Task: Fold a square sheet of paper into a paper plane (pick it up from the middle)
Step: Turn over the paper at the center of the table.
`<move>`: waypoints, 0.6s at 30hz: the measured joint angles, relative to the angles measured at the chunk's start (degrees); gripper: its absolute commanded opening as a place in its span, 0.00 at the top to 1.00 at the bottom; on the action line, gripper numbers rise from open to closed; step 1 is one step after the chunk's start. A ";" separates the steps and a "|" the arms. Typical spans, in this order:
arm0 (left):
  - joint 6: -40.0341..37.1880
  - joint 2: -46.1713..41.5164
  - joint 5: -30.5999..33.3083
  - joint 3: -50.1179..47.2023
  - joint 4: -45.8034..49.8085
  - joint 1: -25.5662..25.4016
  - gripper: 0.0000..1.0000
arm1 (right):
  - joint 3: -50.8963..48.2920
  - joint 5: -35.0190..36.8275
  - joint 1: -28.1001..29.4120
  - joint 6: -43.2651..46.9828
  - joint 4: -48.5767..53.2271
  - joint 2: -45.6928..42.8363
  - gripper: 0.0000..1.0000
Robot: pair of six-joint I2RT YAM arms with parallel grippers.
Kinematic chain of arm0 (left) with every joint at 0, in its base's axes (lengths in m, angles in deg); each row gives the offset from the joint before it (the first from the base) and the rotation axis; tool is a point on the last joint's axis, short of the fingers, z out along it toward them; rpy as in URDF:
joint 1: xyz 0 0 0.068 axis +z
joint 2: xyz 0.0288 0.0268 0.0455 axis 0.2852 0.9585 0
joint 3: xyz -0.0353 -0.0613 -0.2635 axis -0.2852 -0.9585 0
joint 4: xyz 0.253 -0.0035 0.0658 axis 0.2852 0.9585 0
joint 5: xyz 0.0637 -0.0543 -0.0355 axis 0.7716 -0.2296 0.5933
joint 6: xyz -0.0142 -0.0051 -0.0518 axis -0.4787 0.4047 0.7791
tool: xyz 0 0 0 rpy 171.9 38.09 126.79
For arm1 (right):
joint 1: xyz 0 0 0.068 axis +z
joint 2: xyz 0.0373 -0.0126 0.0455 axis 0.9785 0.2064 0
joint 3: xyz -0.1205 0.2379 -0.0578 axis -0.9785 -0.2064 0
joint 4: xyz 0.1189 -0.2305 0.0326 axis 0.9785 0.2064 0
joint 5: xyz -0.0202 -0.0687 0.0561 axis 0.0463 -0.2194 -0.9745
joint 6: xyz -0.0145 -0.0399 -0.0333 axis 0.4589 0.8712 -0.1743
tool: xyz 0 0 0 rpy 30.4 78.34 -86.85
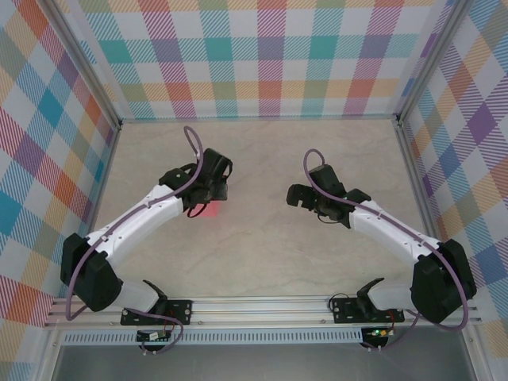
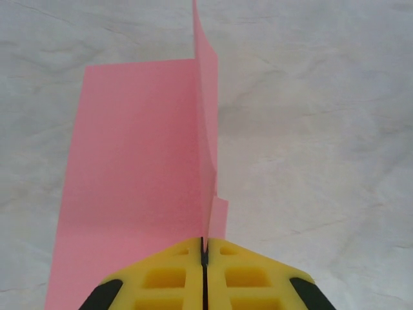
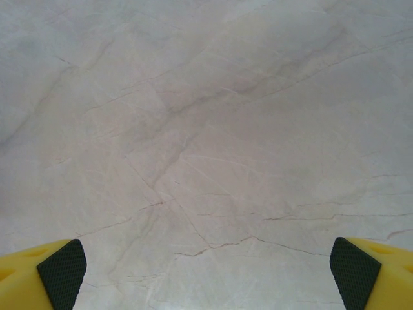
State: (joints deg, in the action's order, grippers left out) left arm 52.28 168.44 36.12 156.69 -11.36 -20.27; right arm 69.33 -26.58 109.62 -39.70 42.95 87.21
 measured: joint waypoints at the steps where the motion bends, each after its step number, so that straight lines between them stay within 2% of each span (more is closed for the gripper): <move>1: 0.02 1.18 2.71 0.72 1.18 -0.48 0.92 | 0.00 0.17 -0.11 -0.15 0.37 0.00 0.00; 6: 0.55 9.68 16.26 4.59 6.80 -2.16 0.92 | -0.04 0.68 -0.79 -1.01 1.38 0.00 0.00; 10: 1.22 15.96 22.95 6.58 9.38 -2.21 0.92 | -0.04 0.96 -1.49 -1.36 2.16 0.00 0.00; 13: 1.40 20.41 25.22 7.52 10.36 -2.21 0.92 | -0.04 0.87 -2.05 -1.36 2.86 0.00 0.00; 18: 1.38 27.30 24.46 9.14 10.25 -2.21 0.91 | -0.79 -0.07 -2.69 -1.36 2.78 -0.26 0.00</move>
State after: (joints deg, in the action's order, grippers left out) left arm 53.65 195.74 60.58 165.83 -1.11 -22.48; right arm 68.54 -26.64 106.93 -41.05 45.72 86.95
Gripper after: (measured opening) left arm 0.086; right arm 0.999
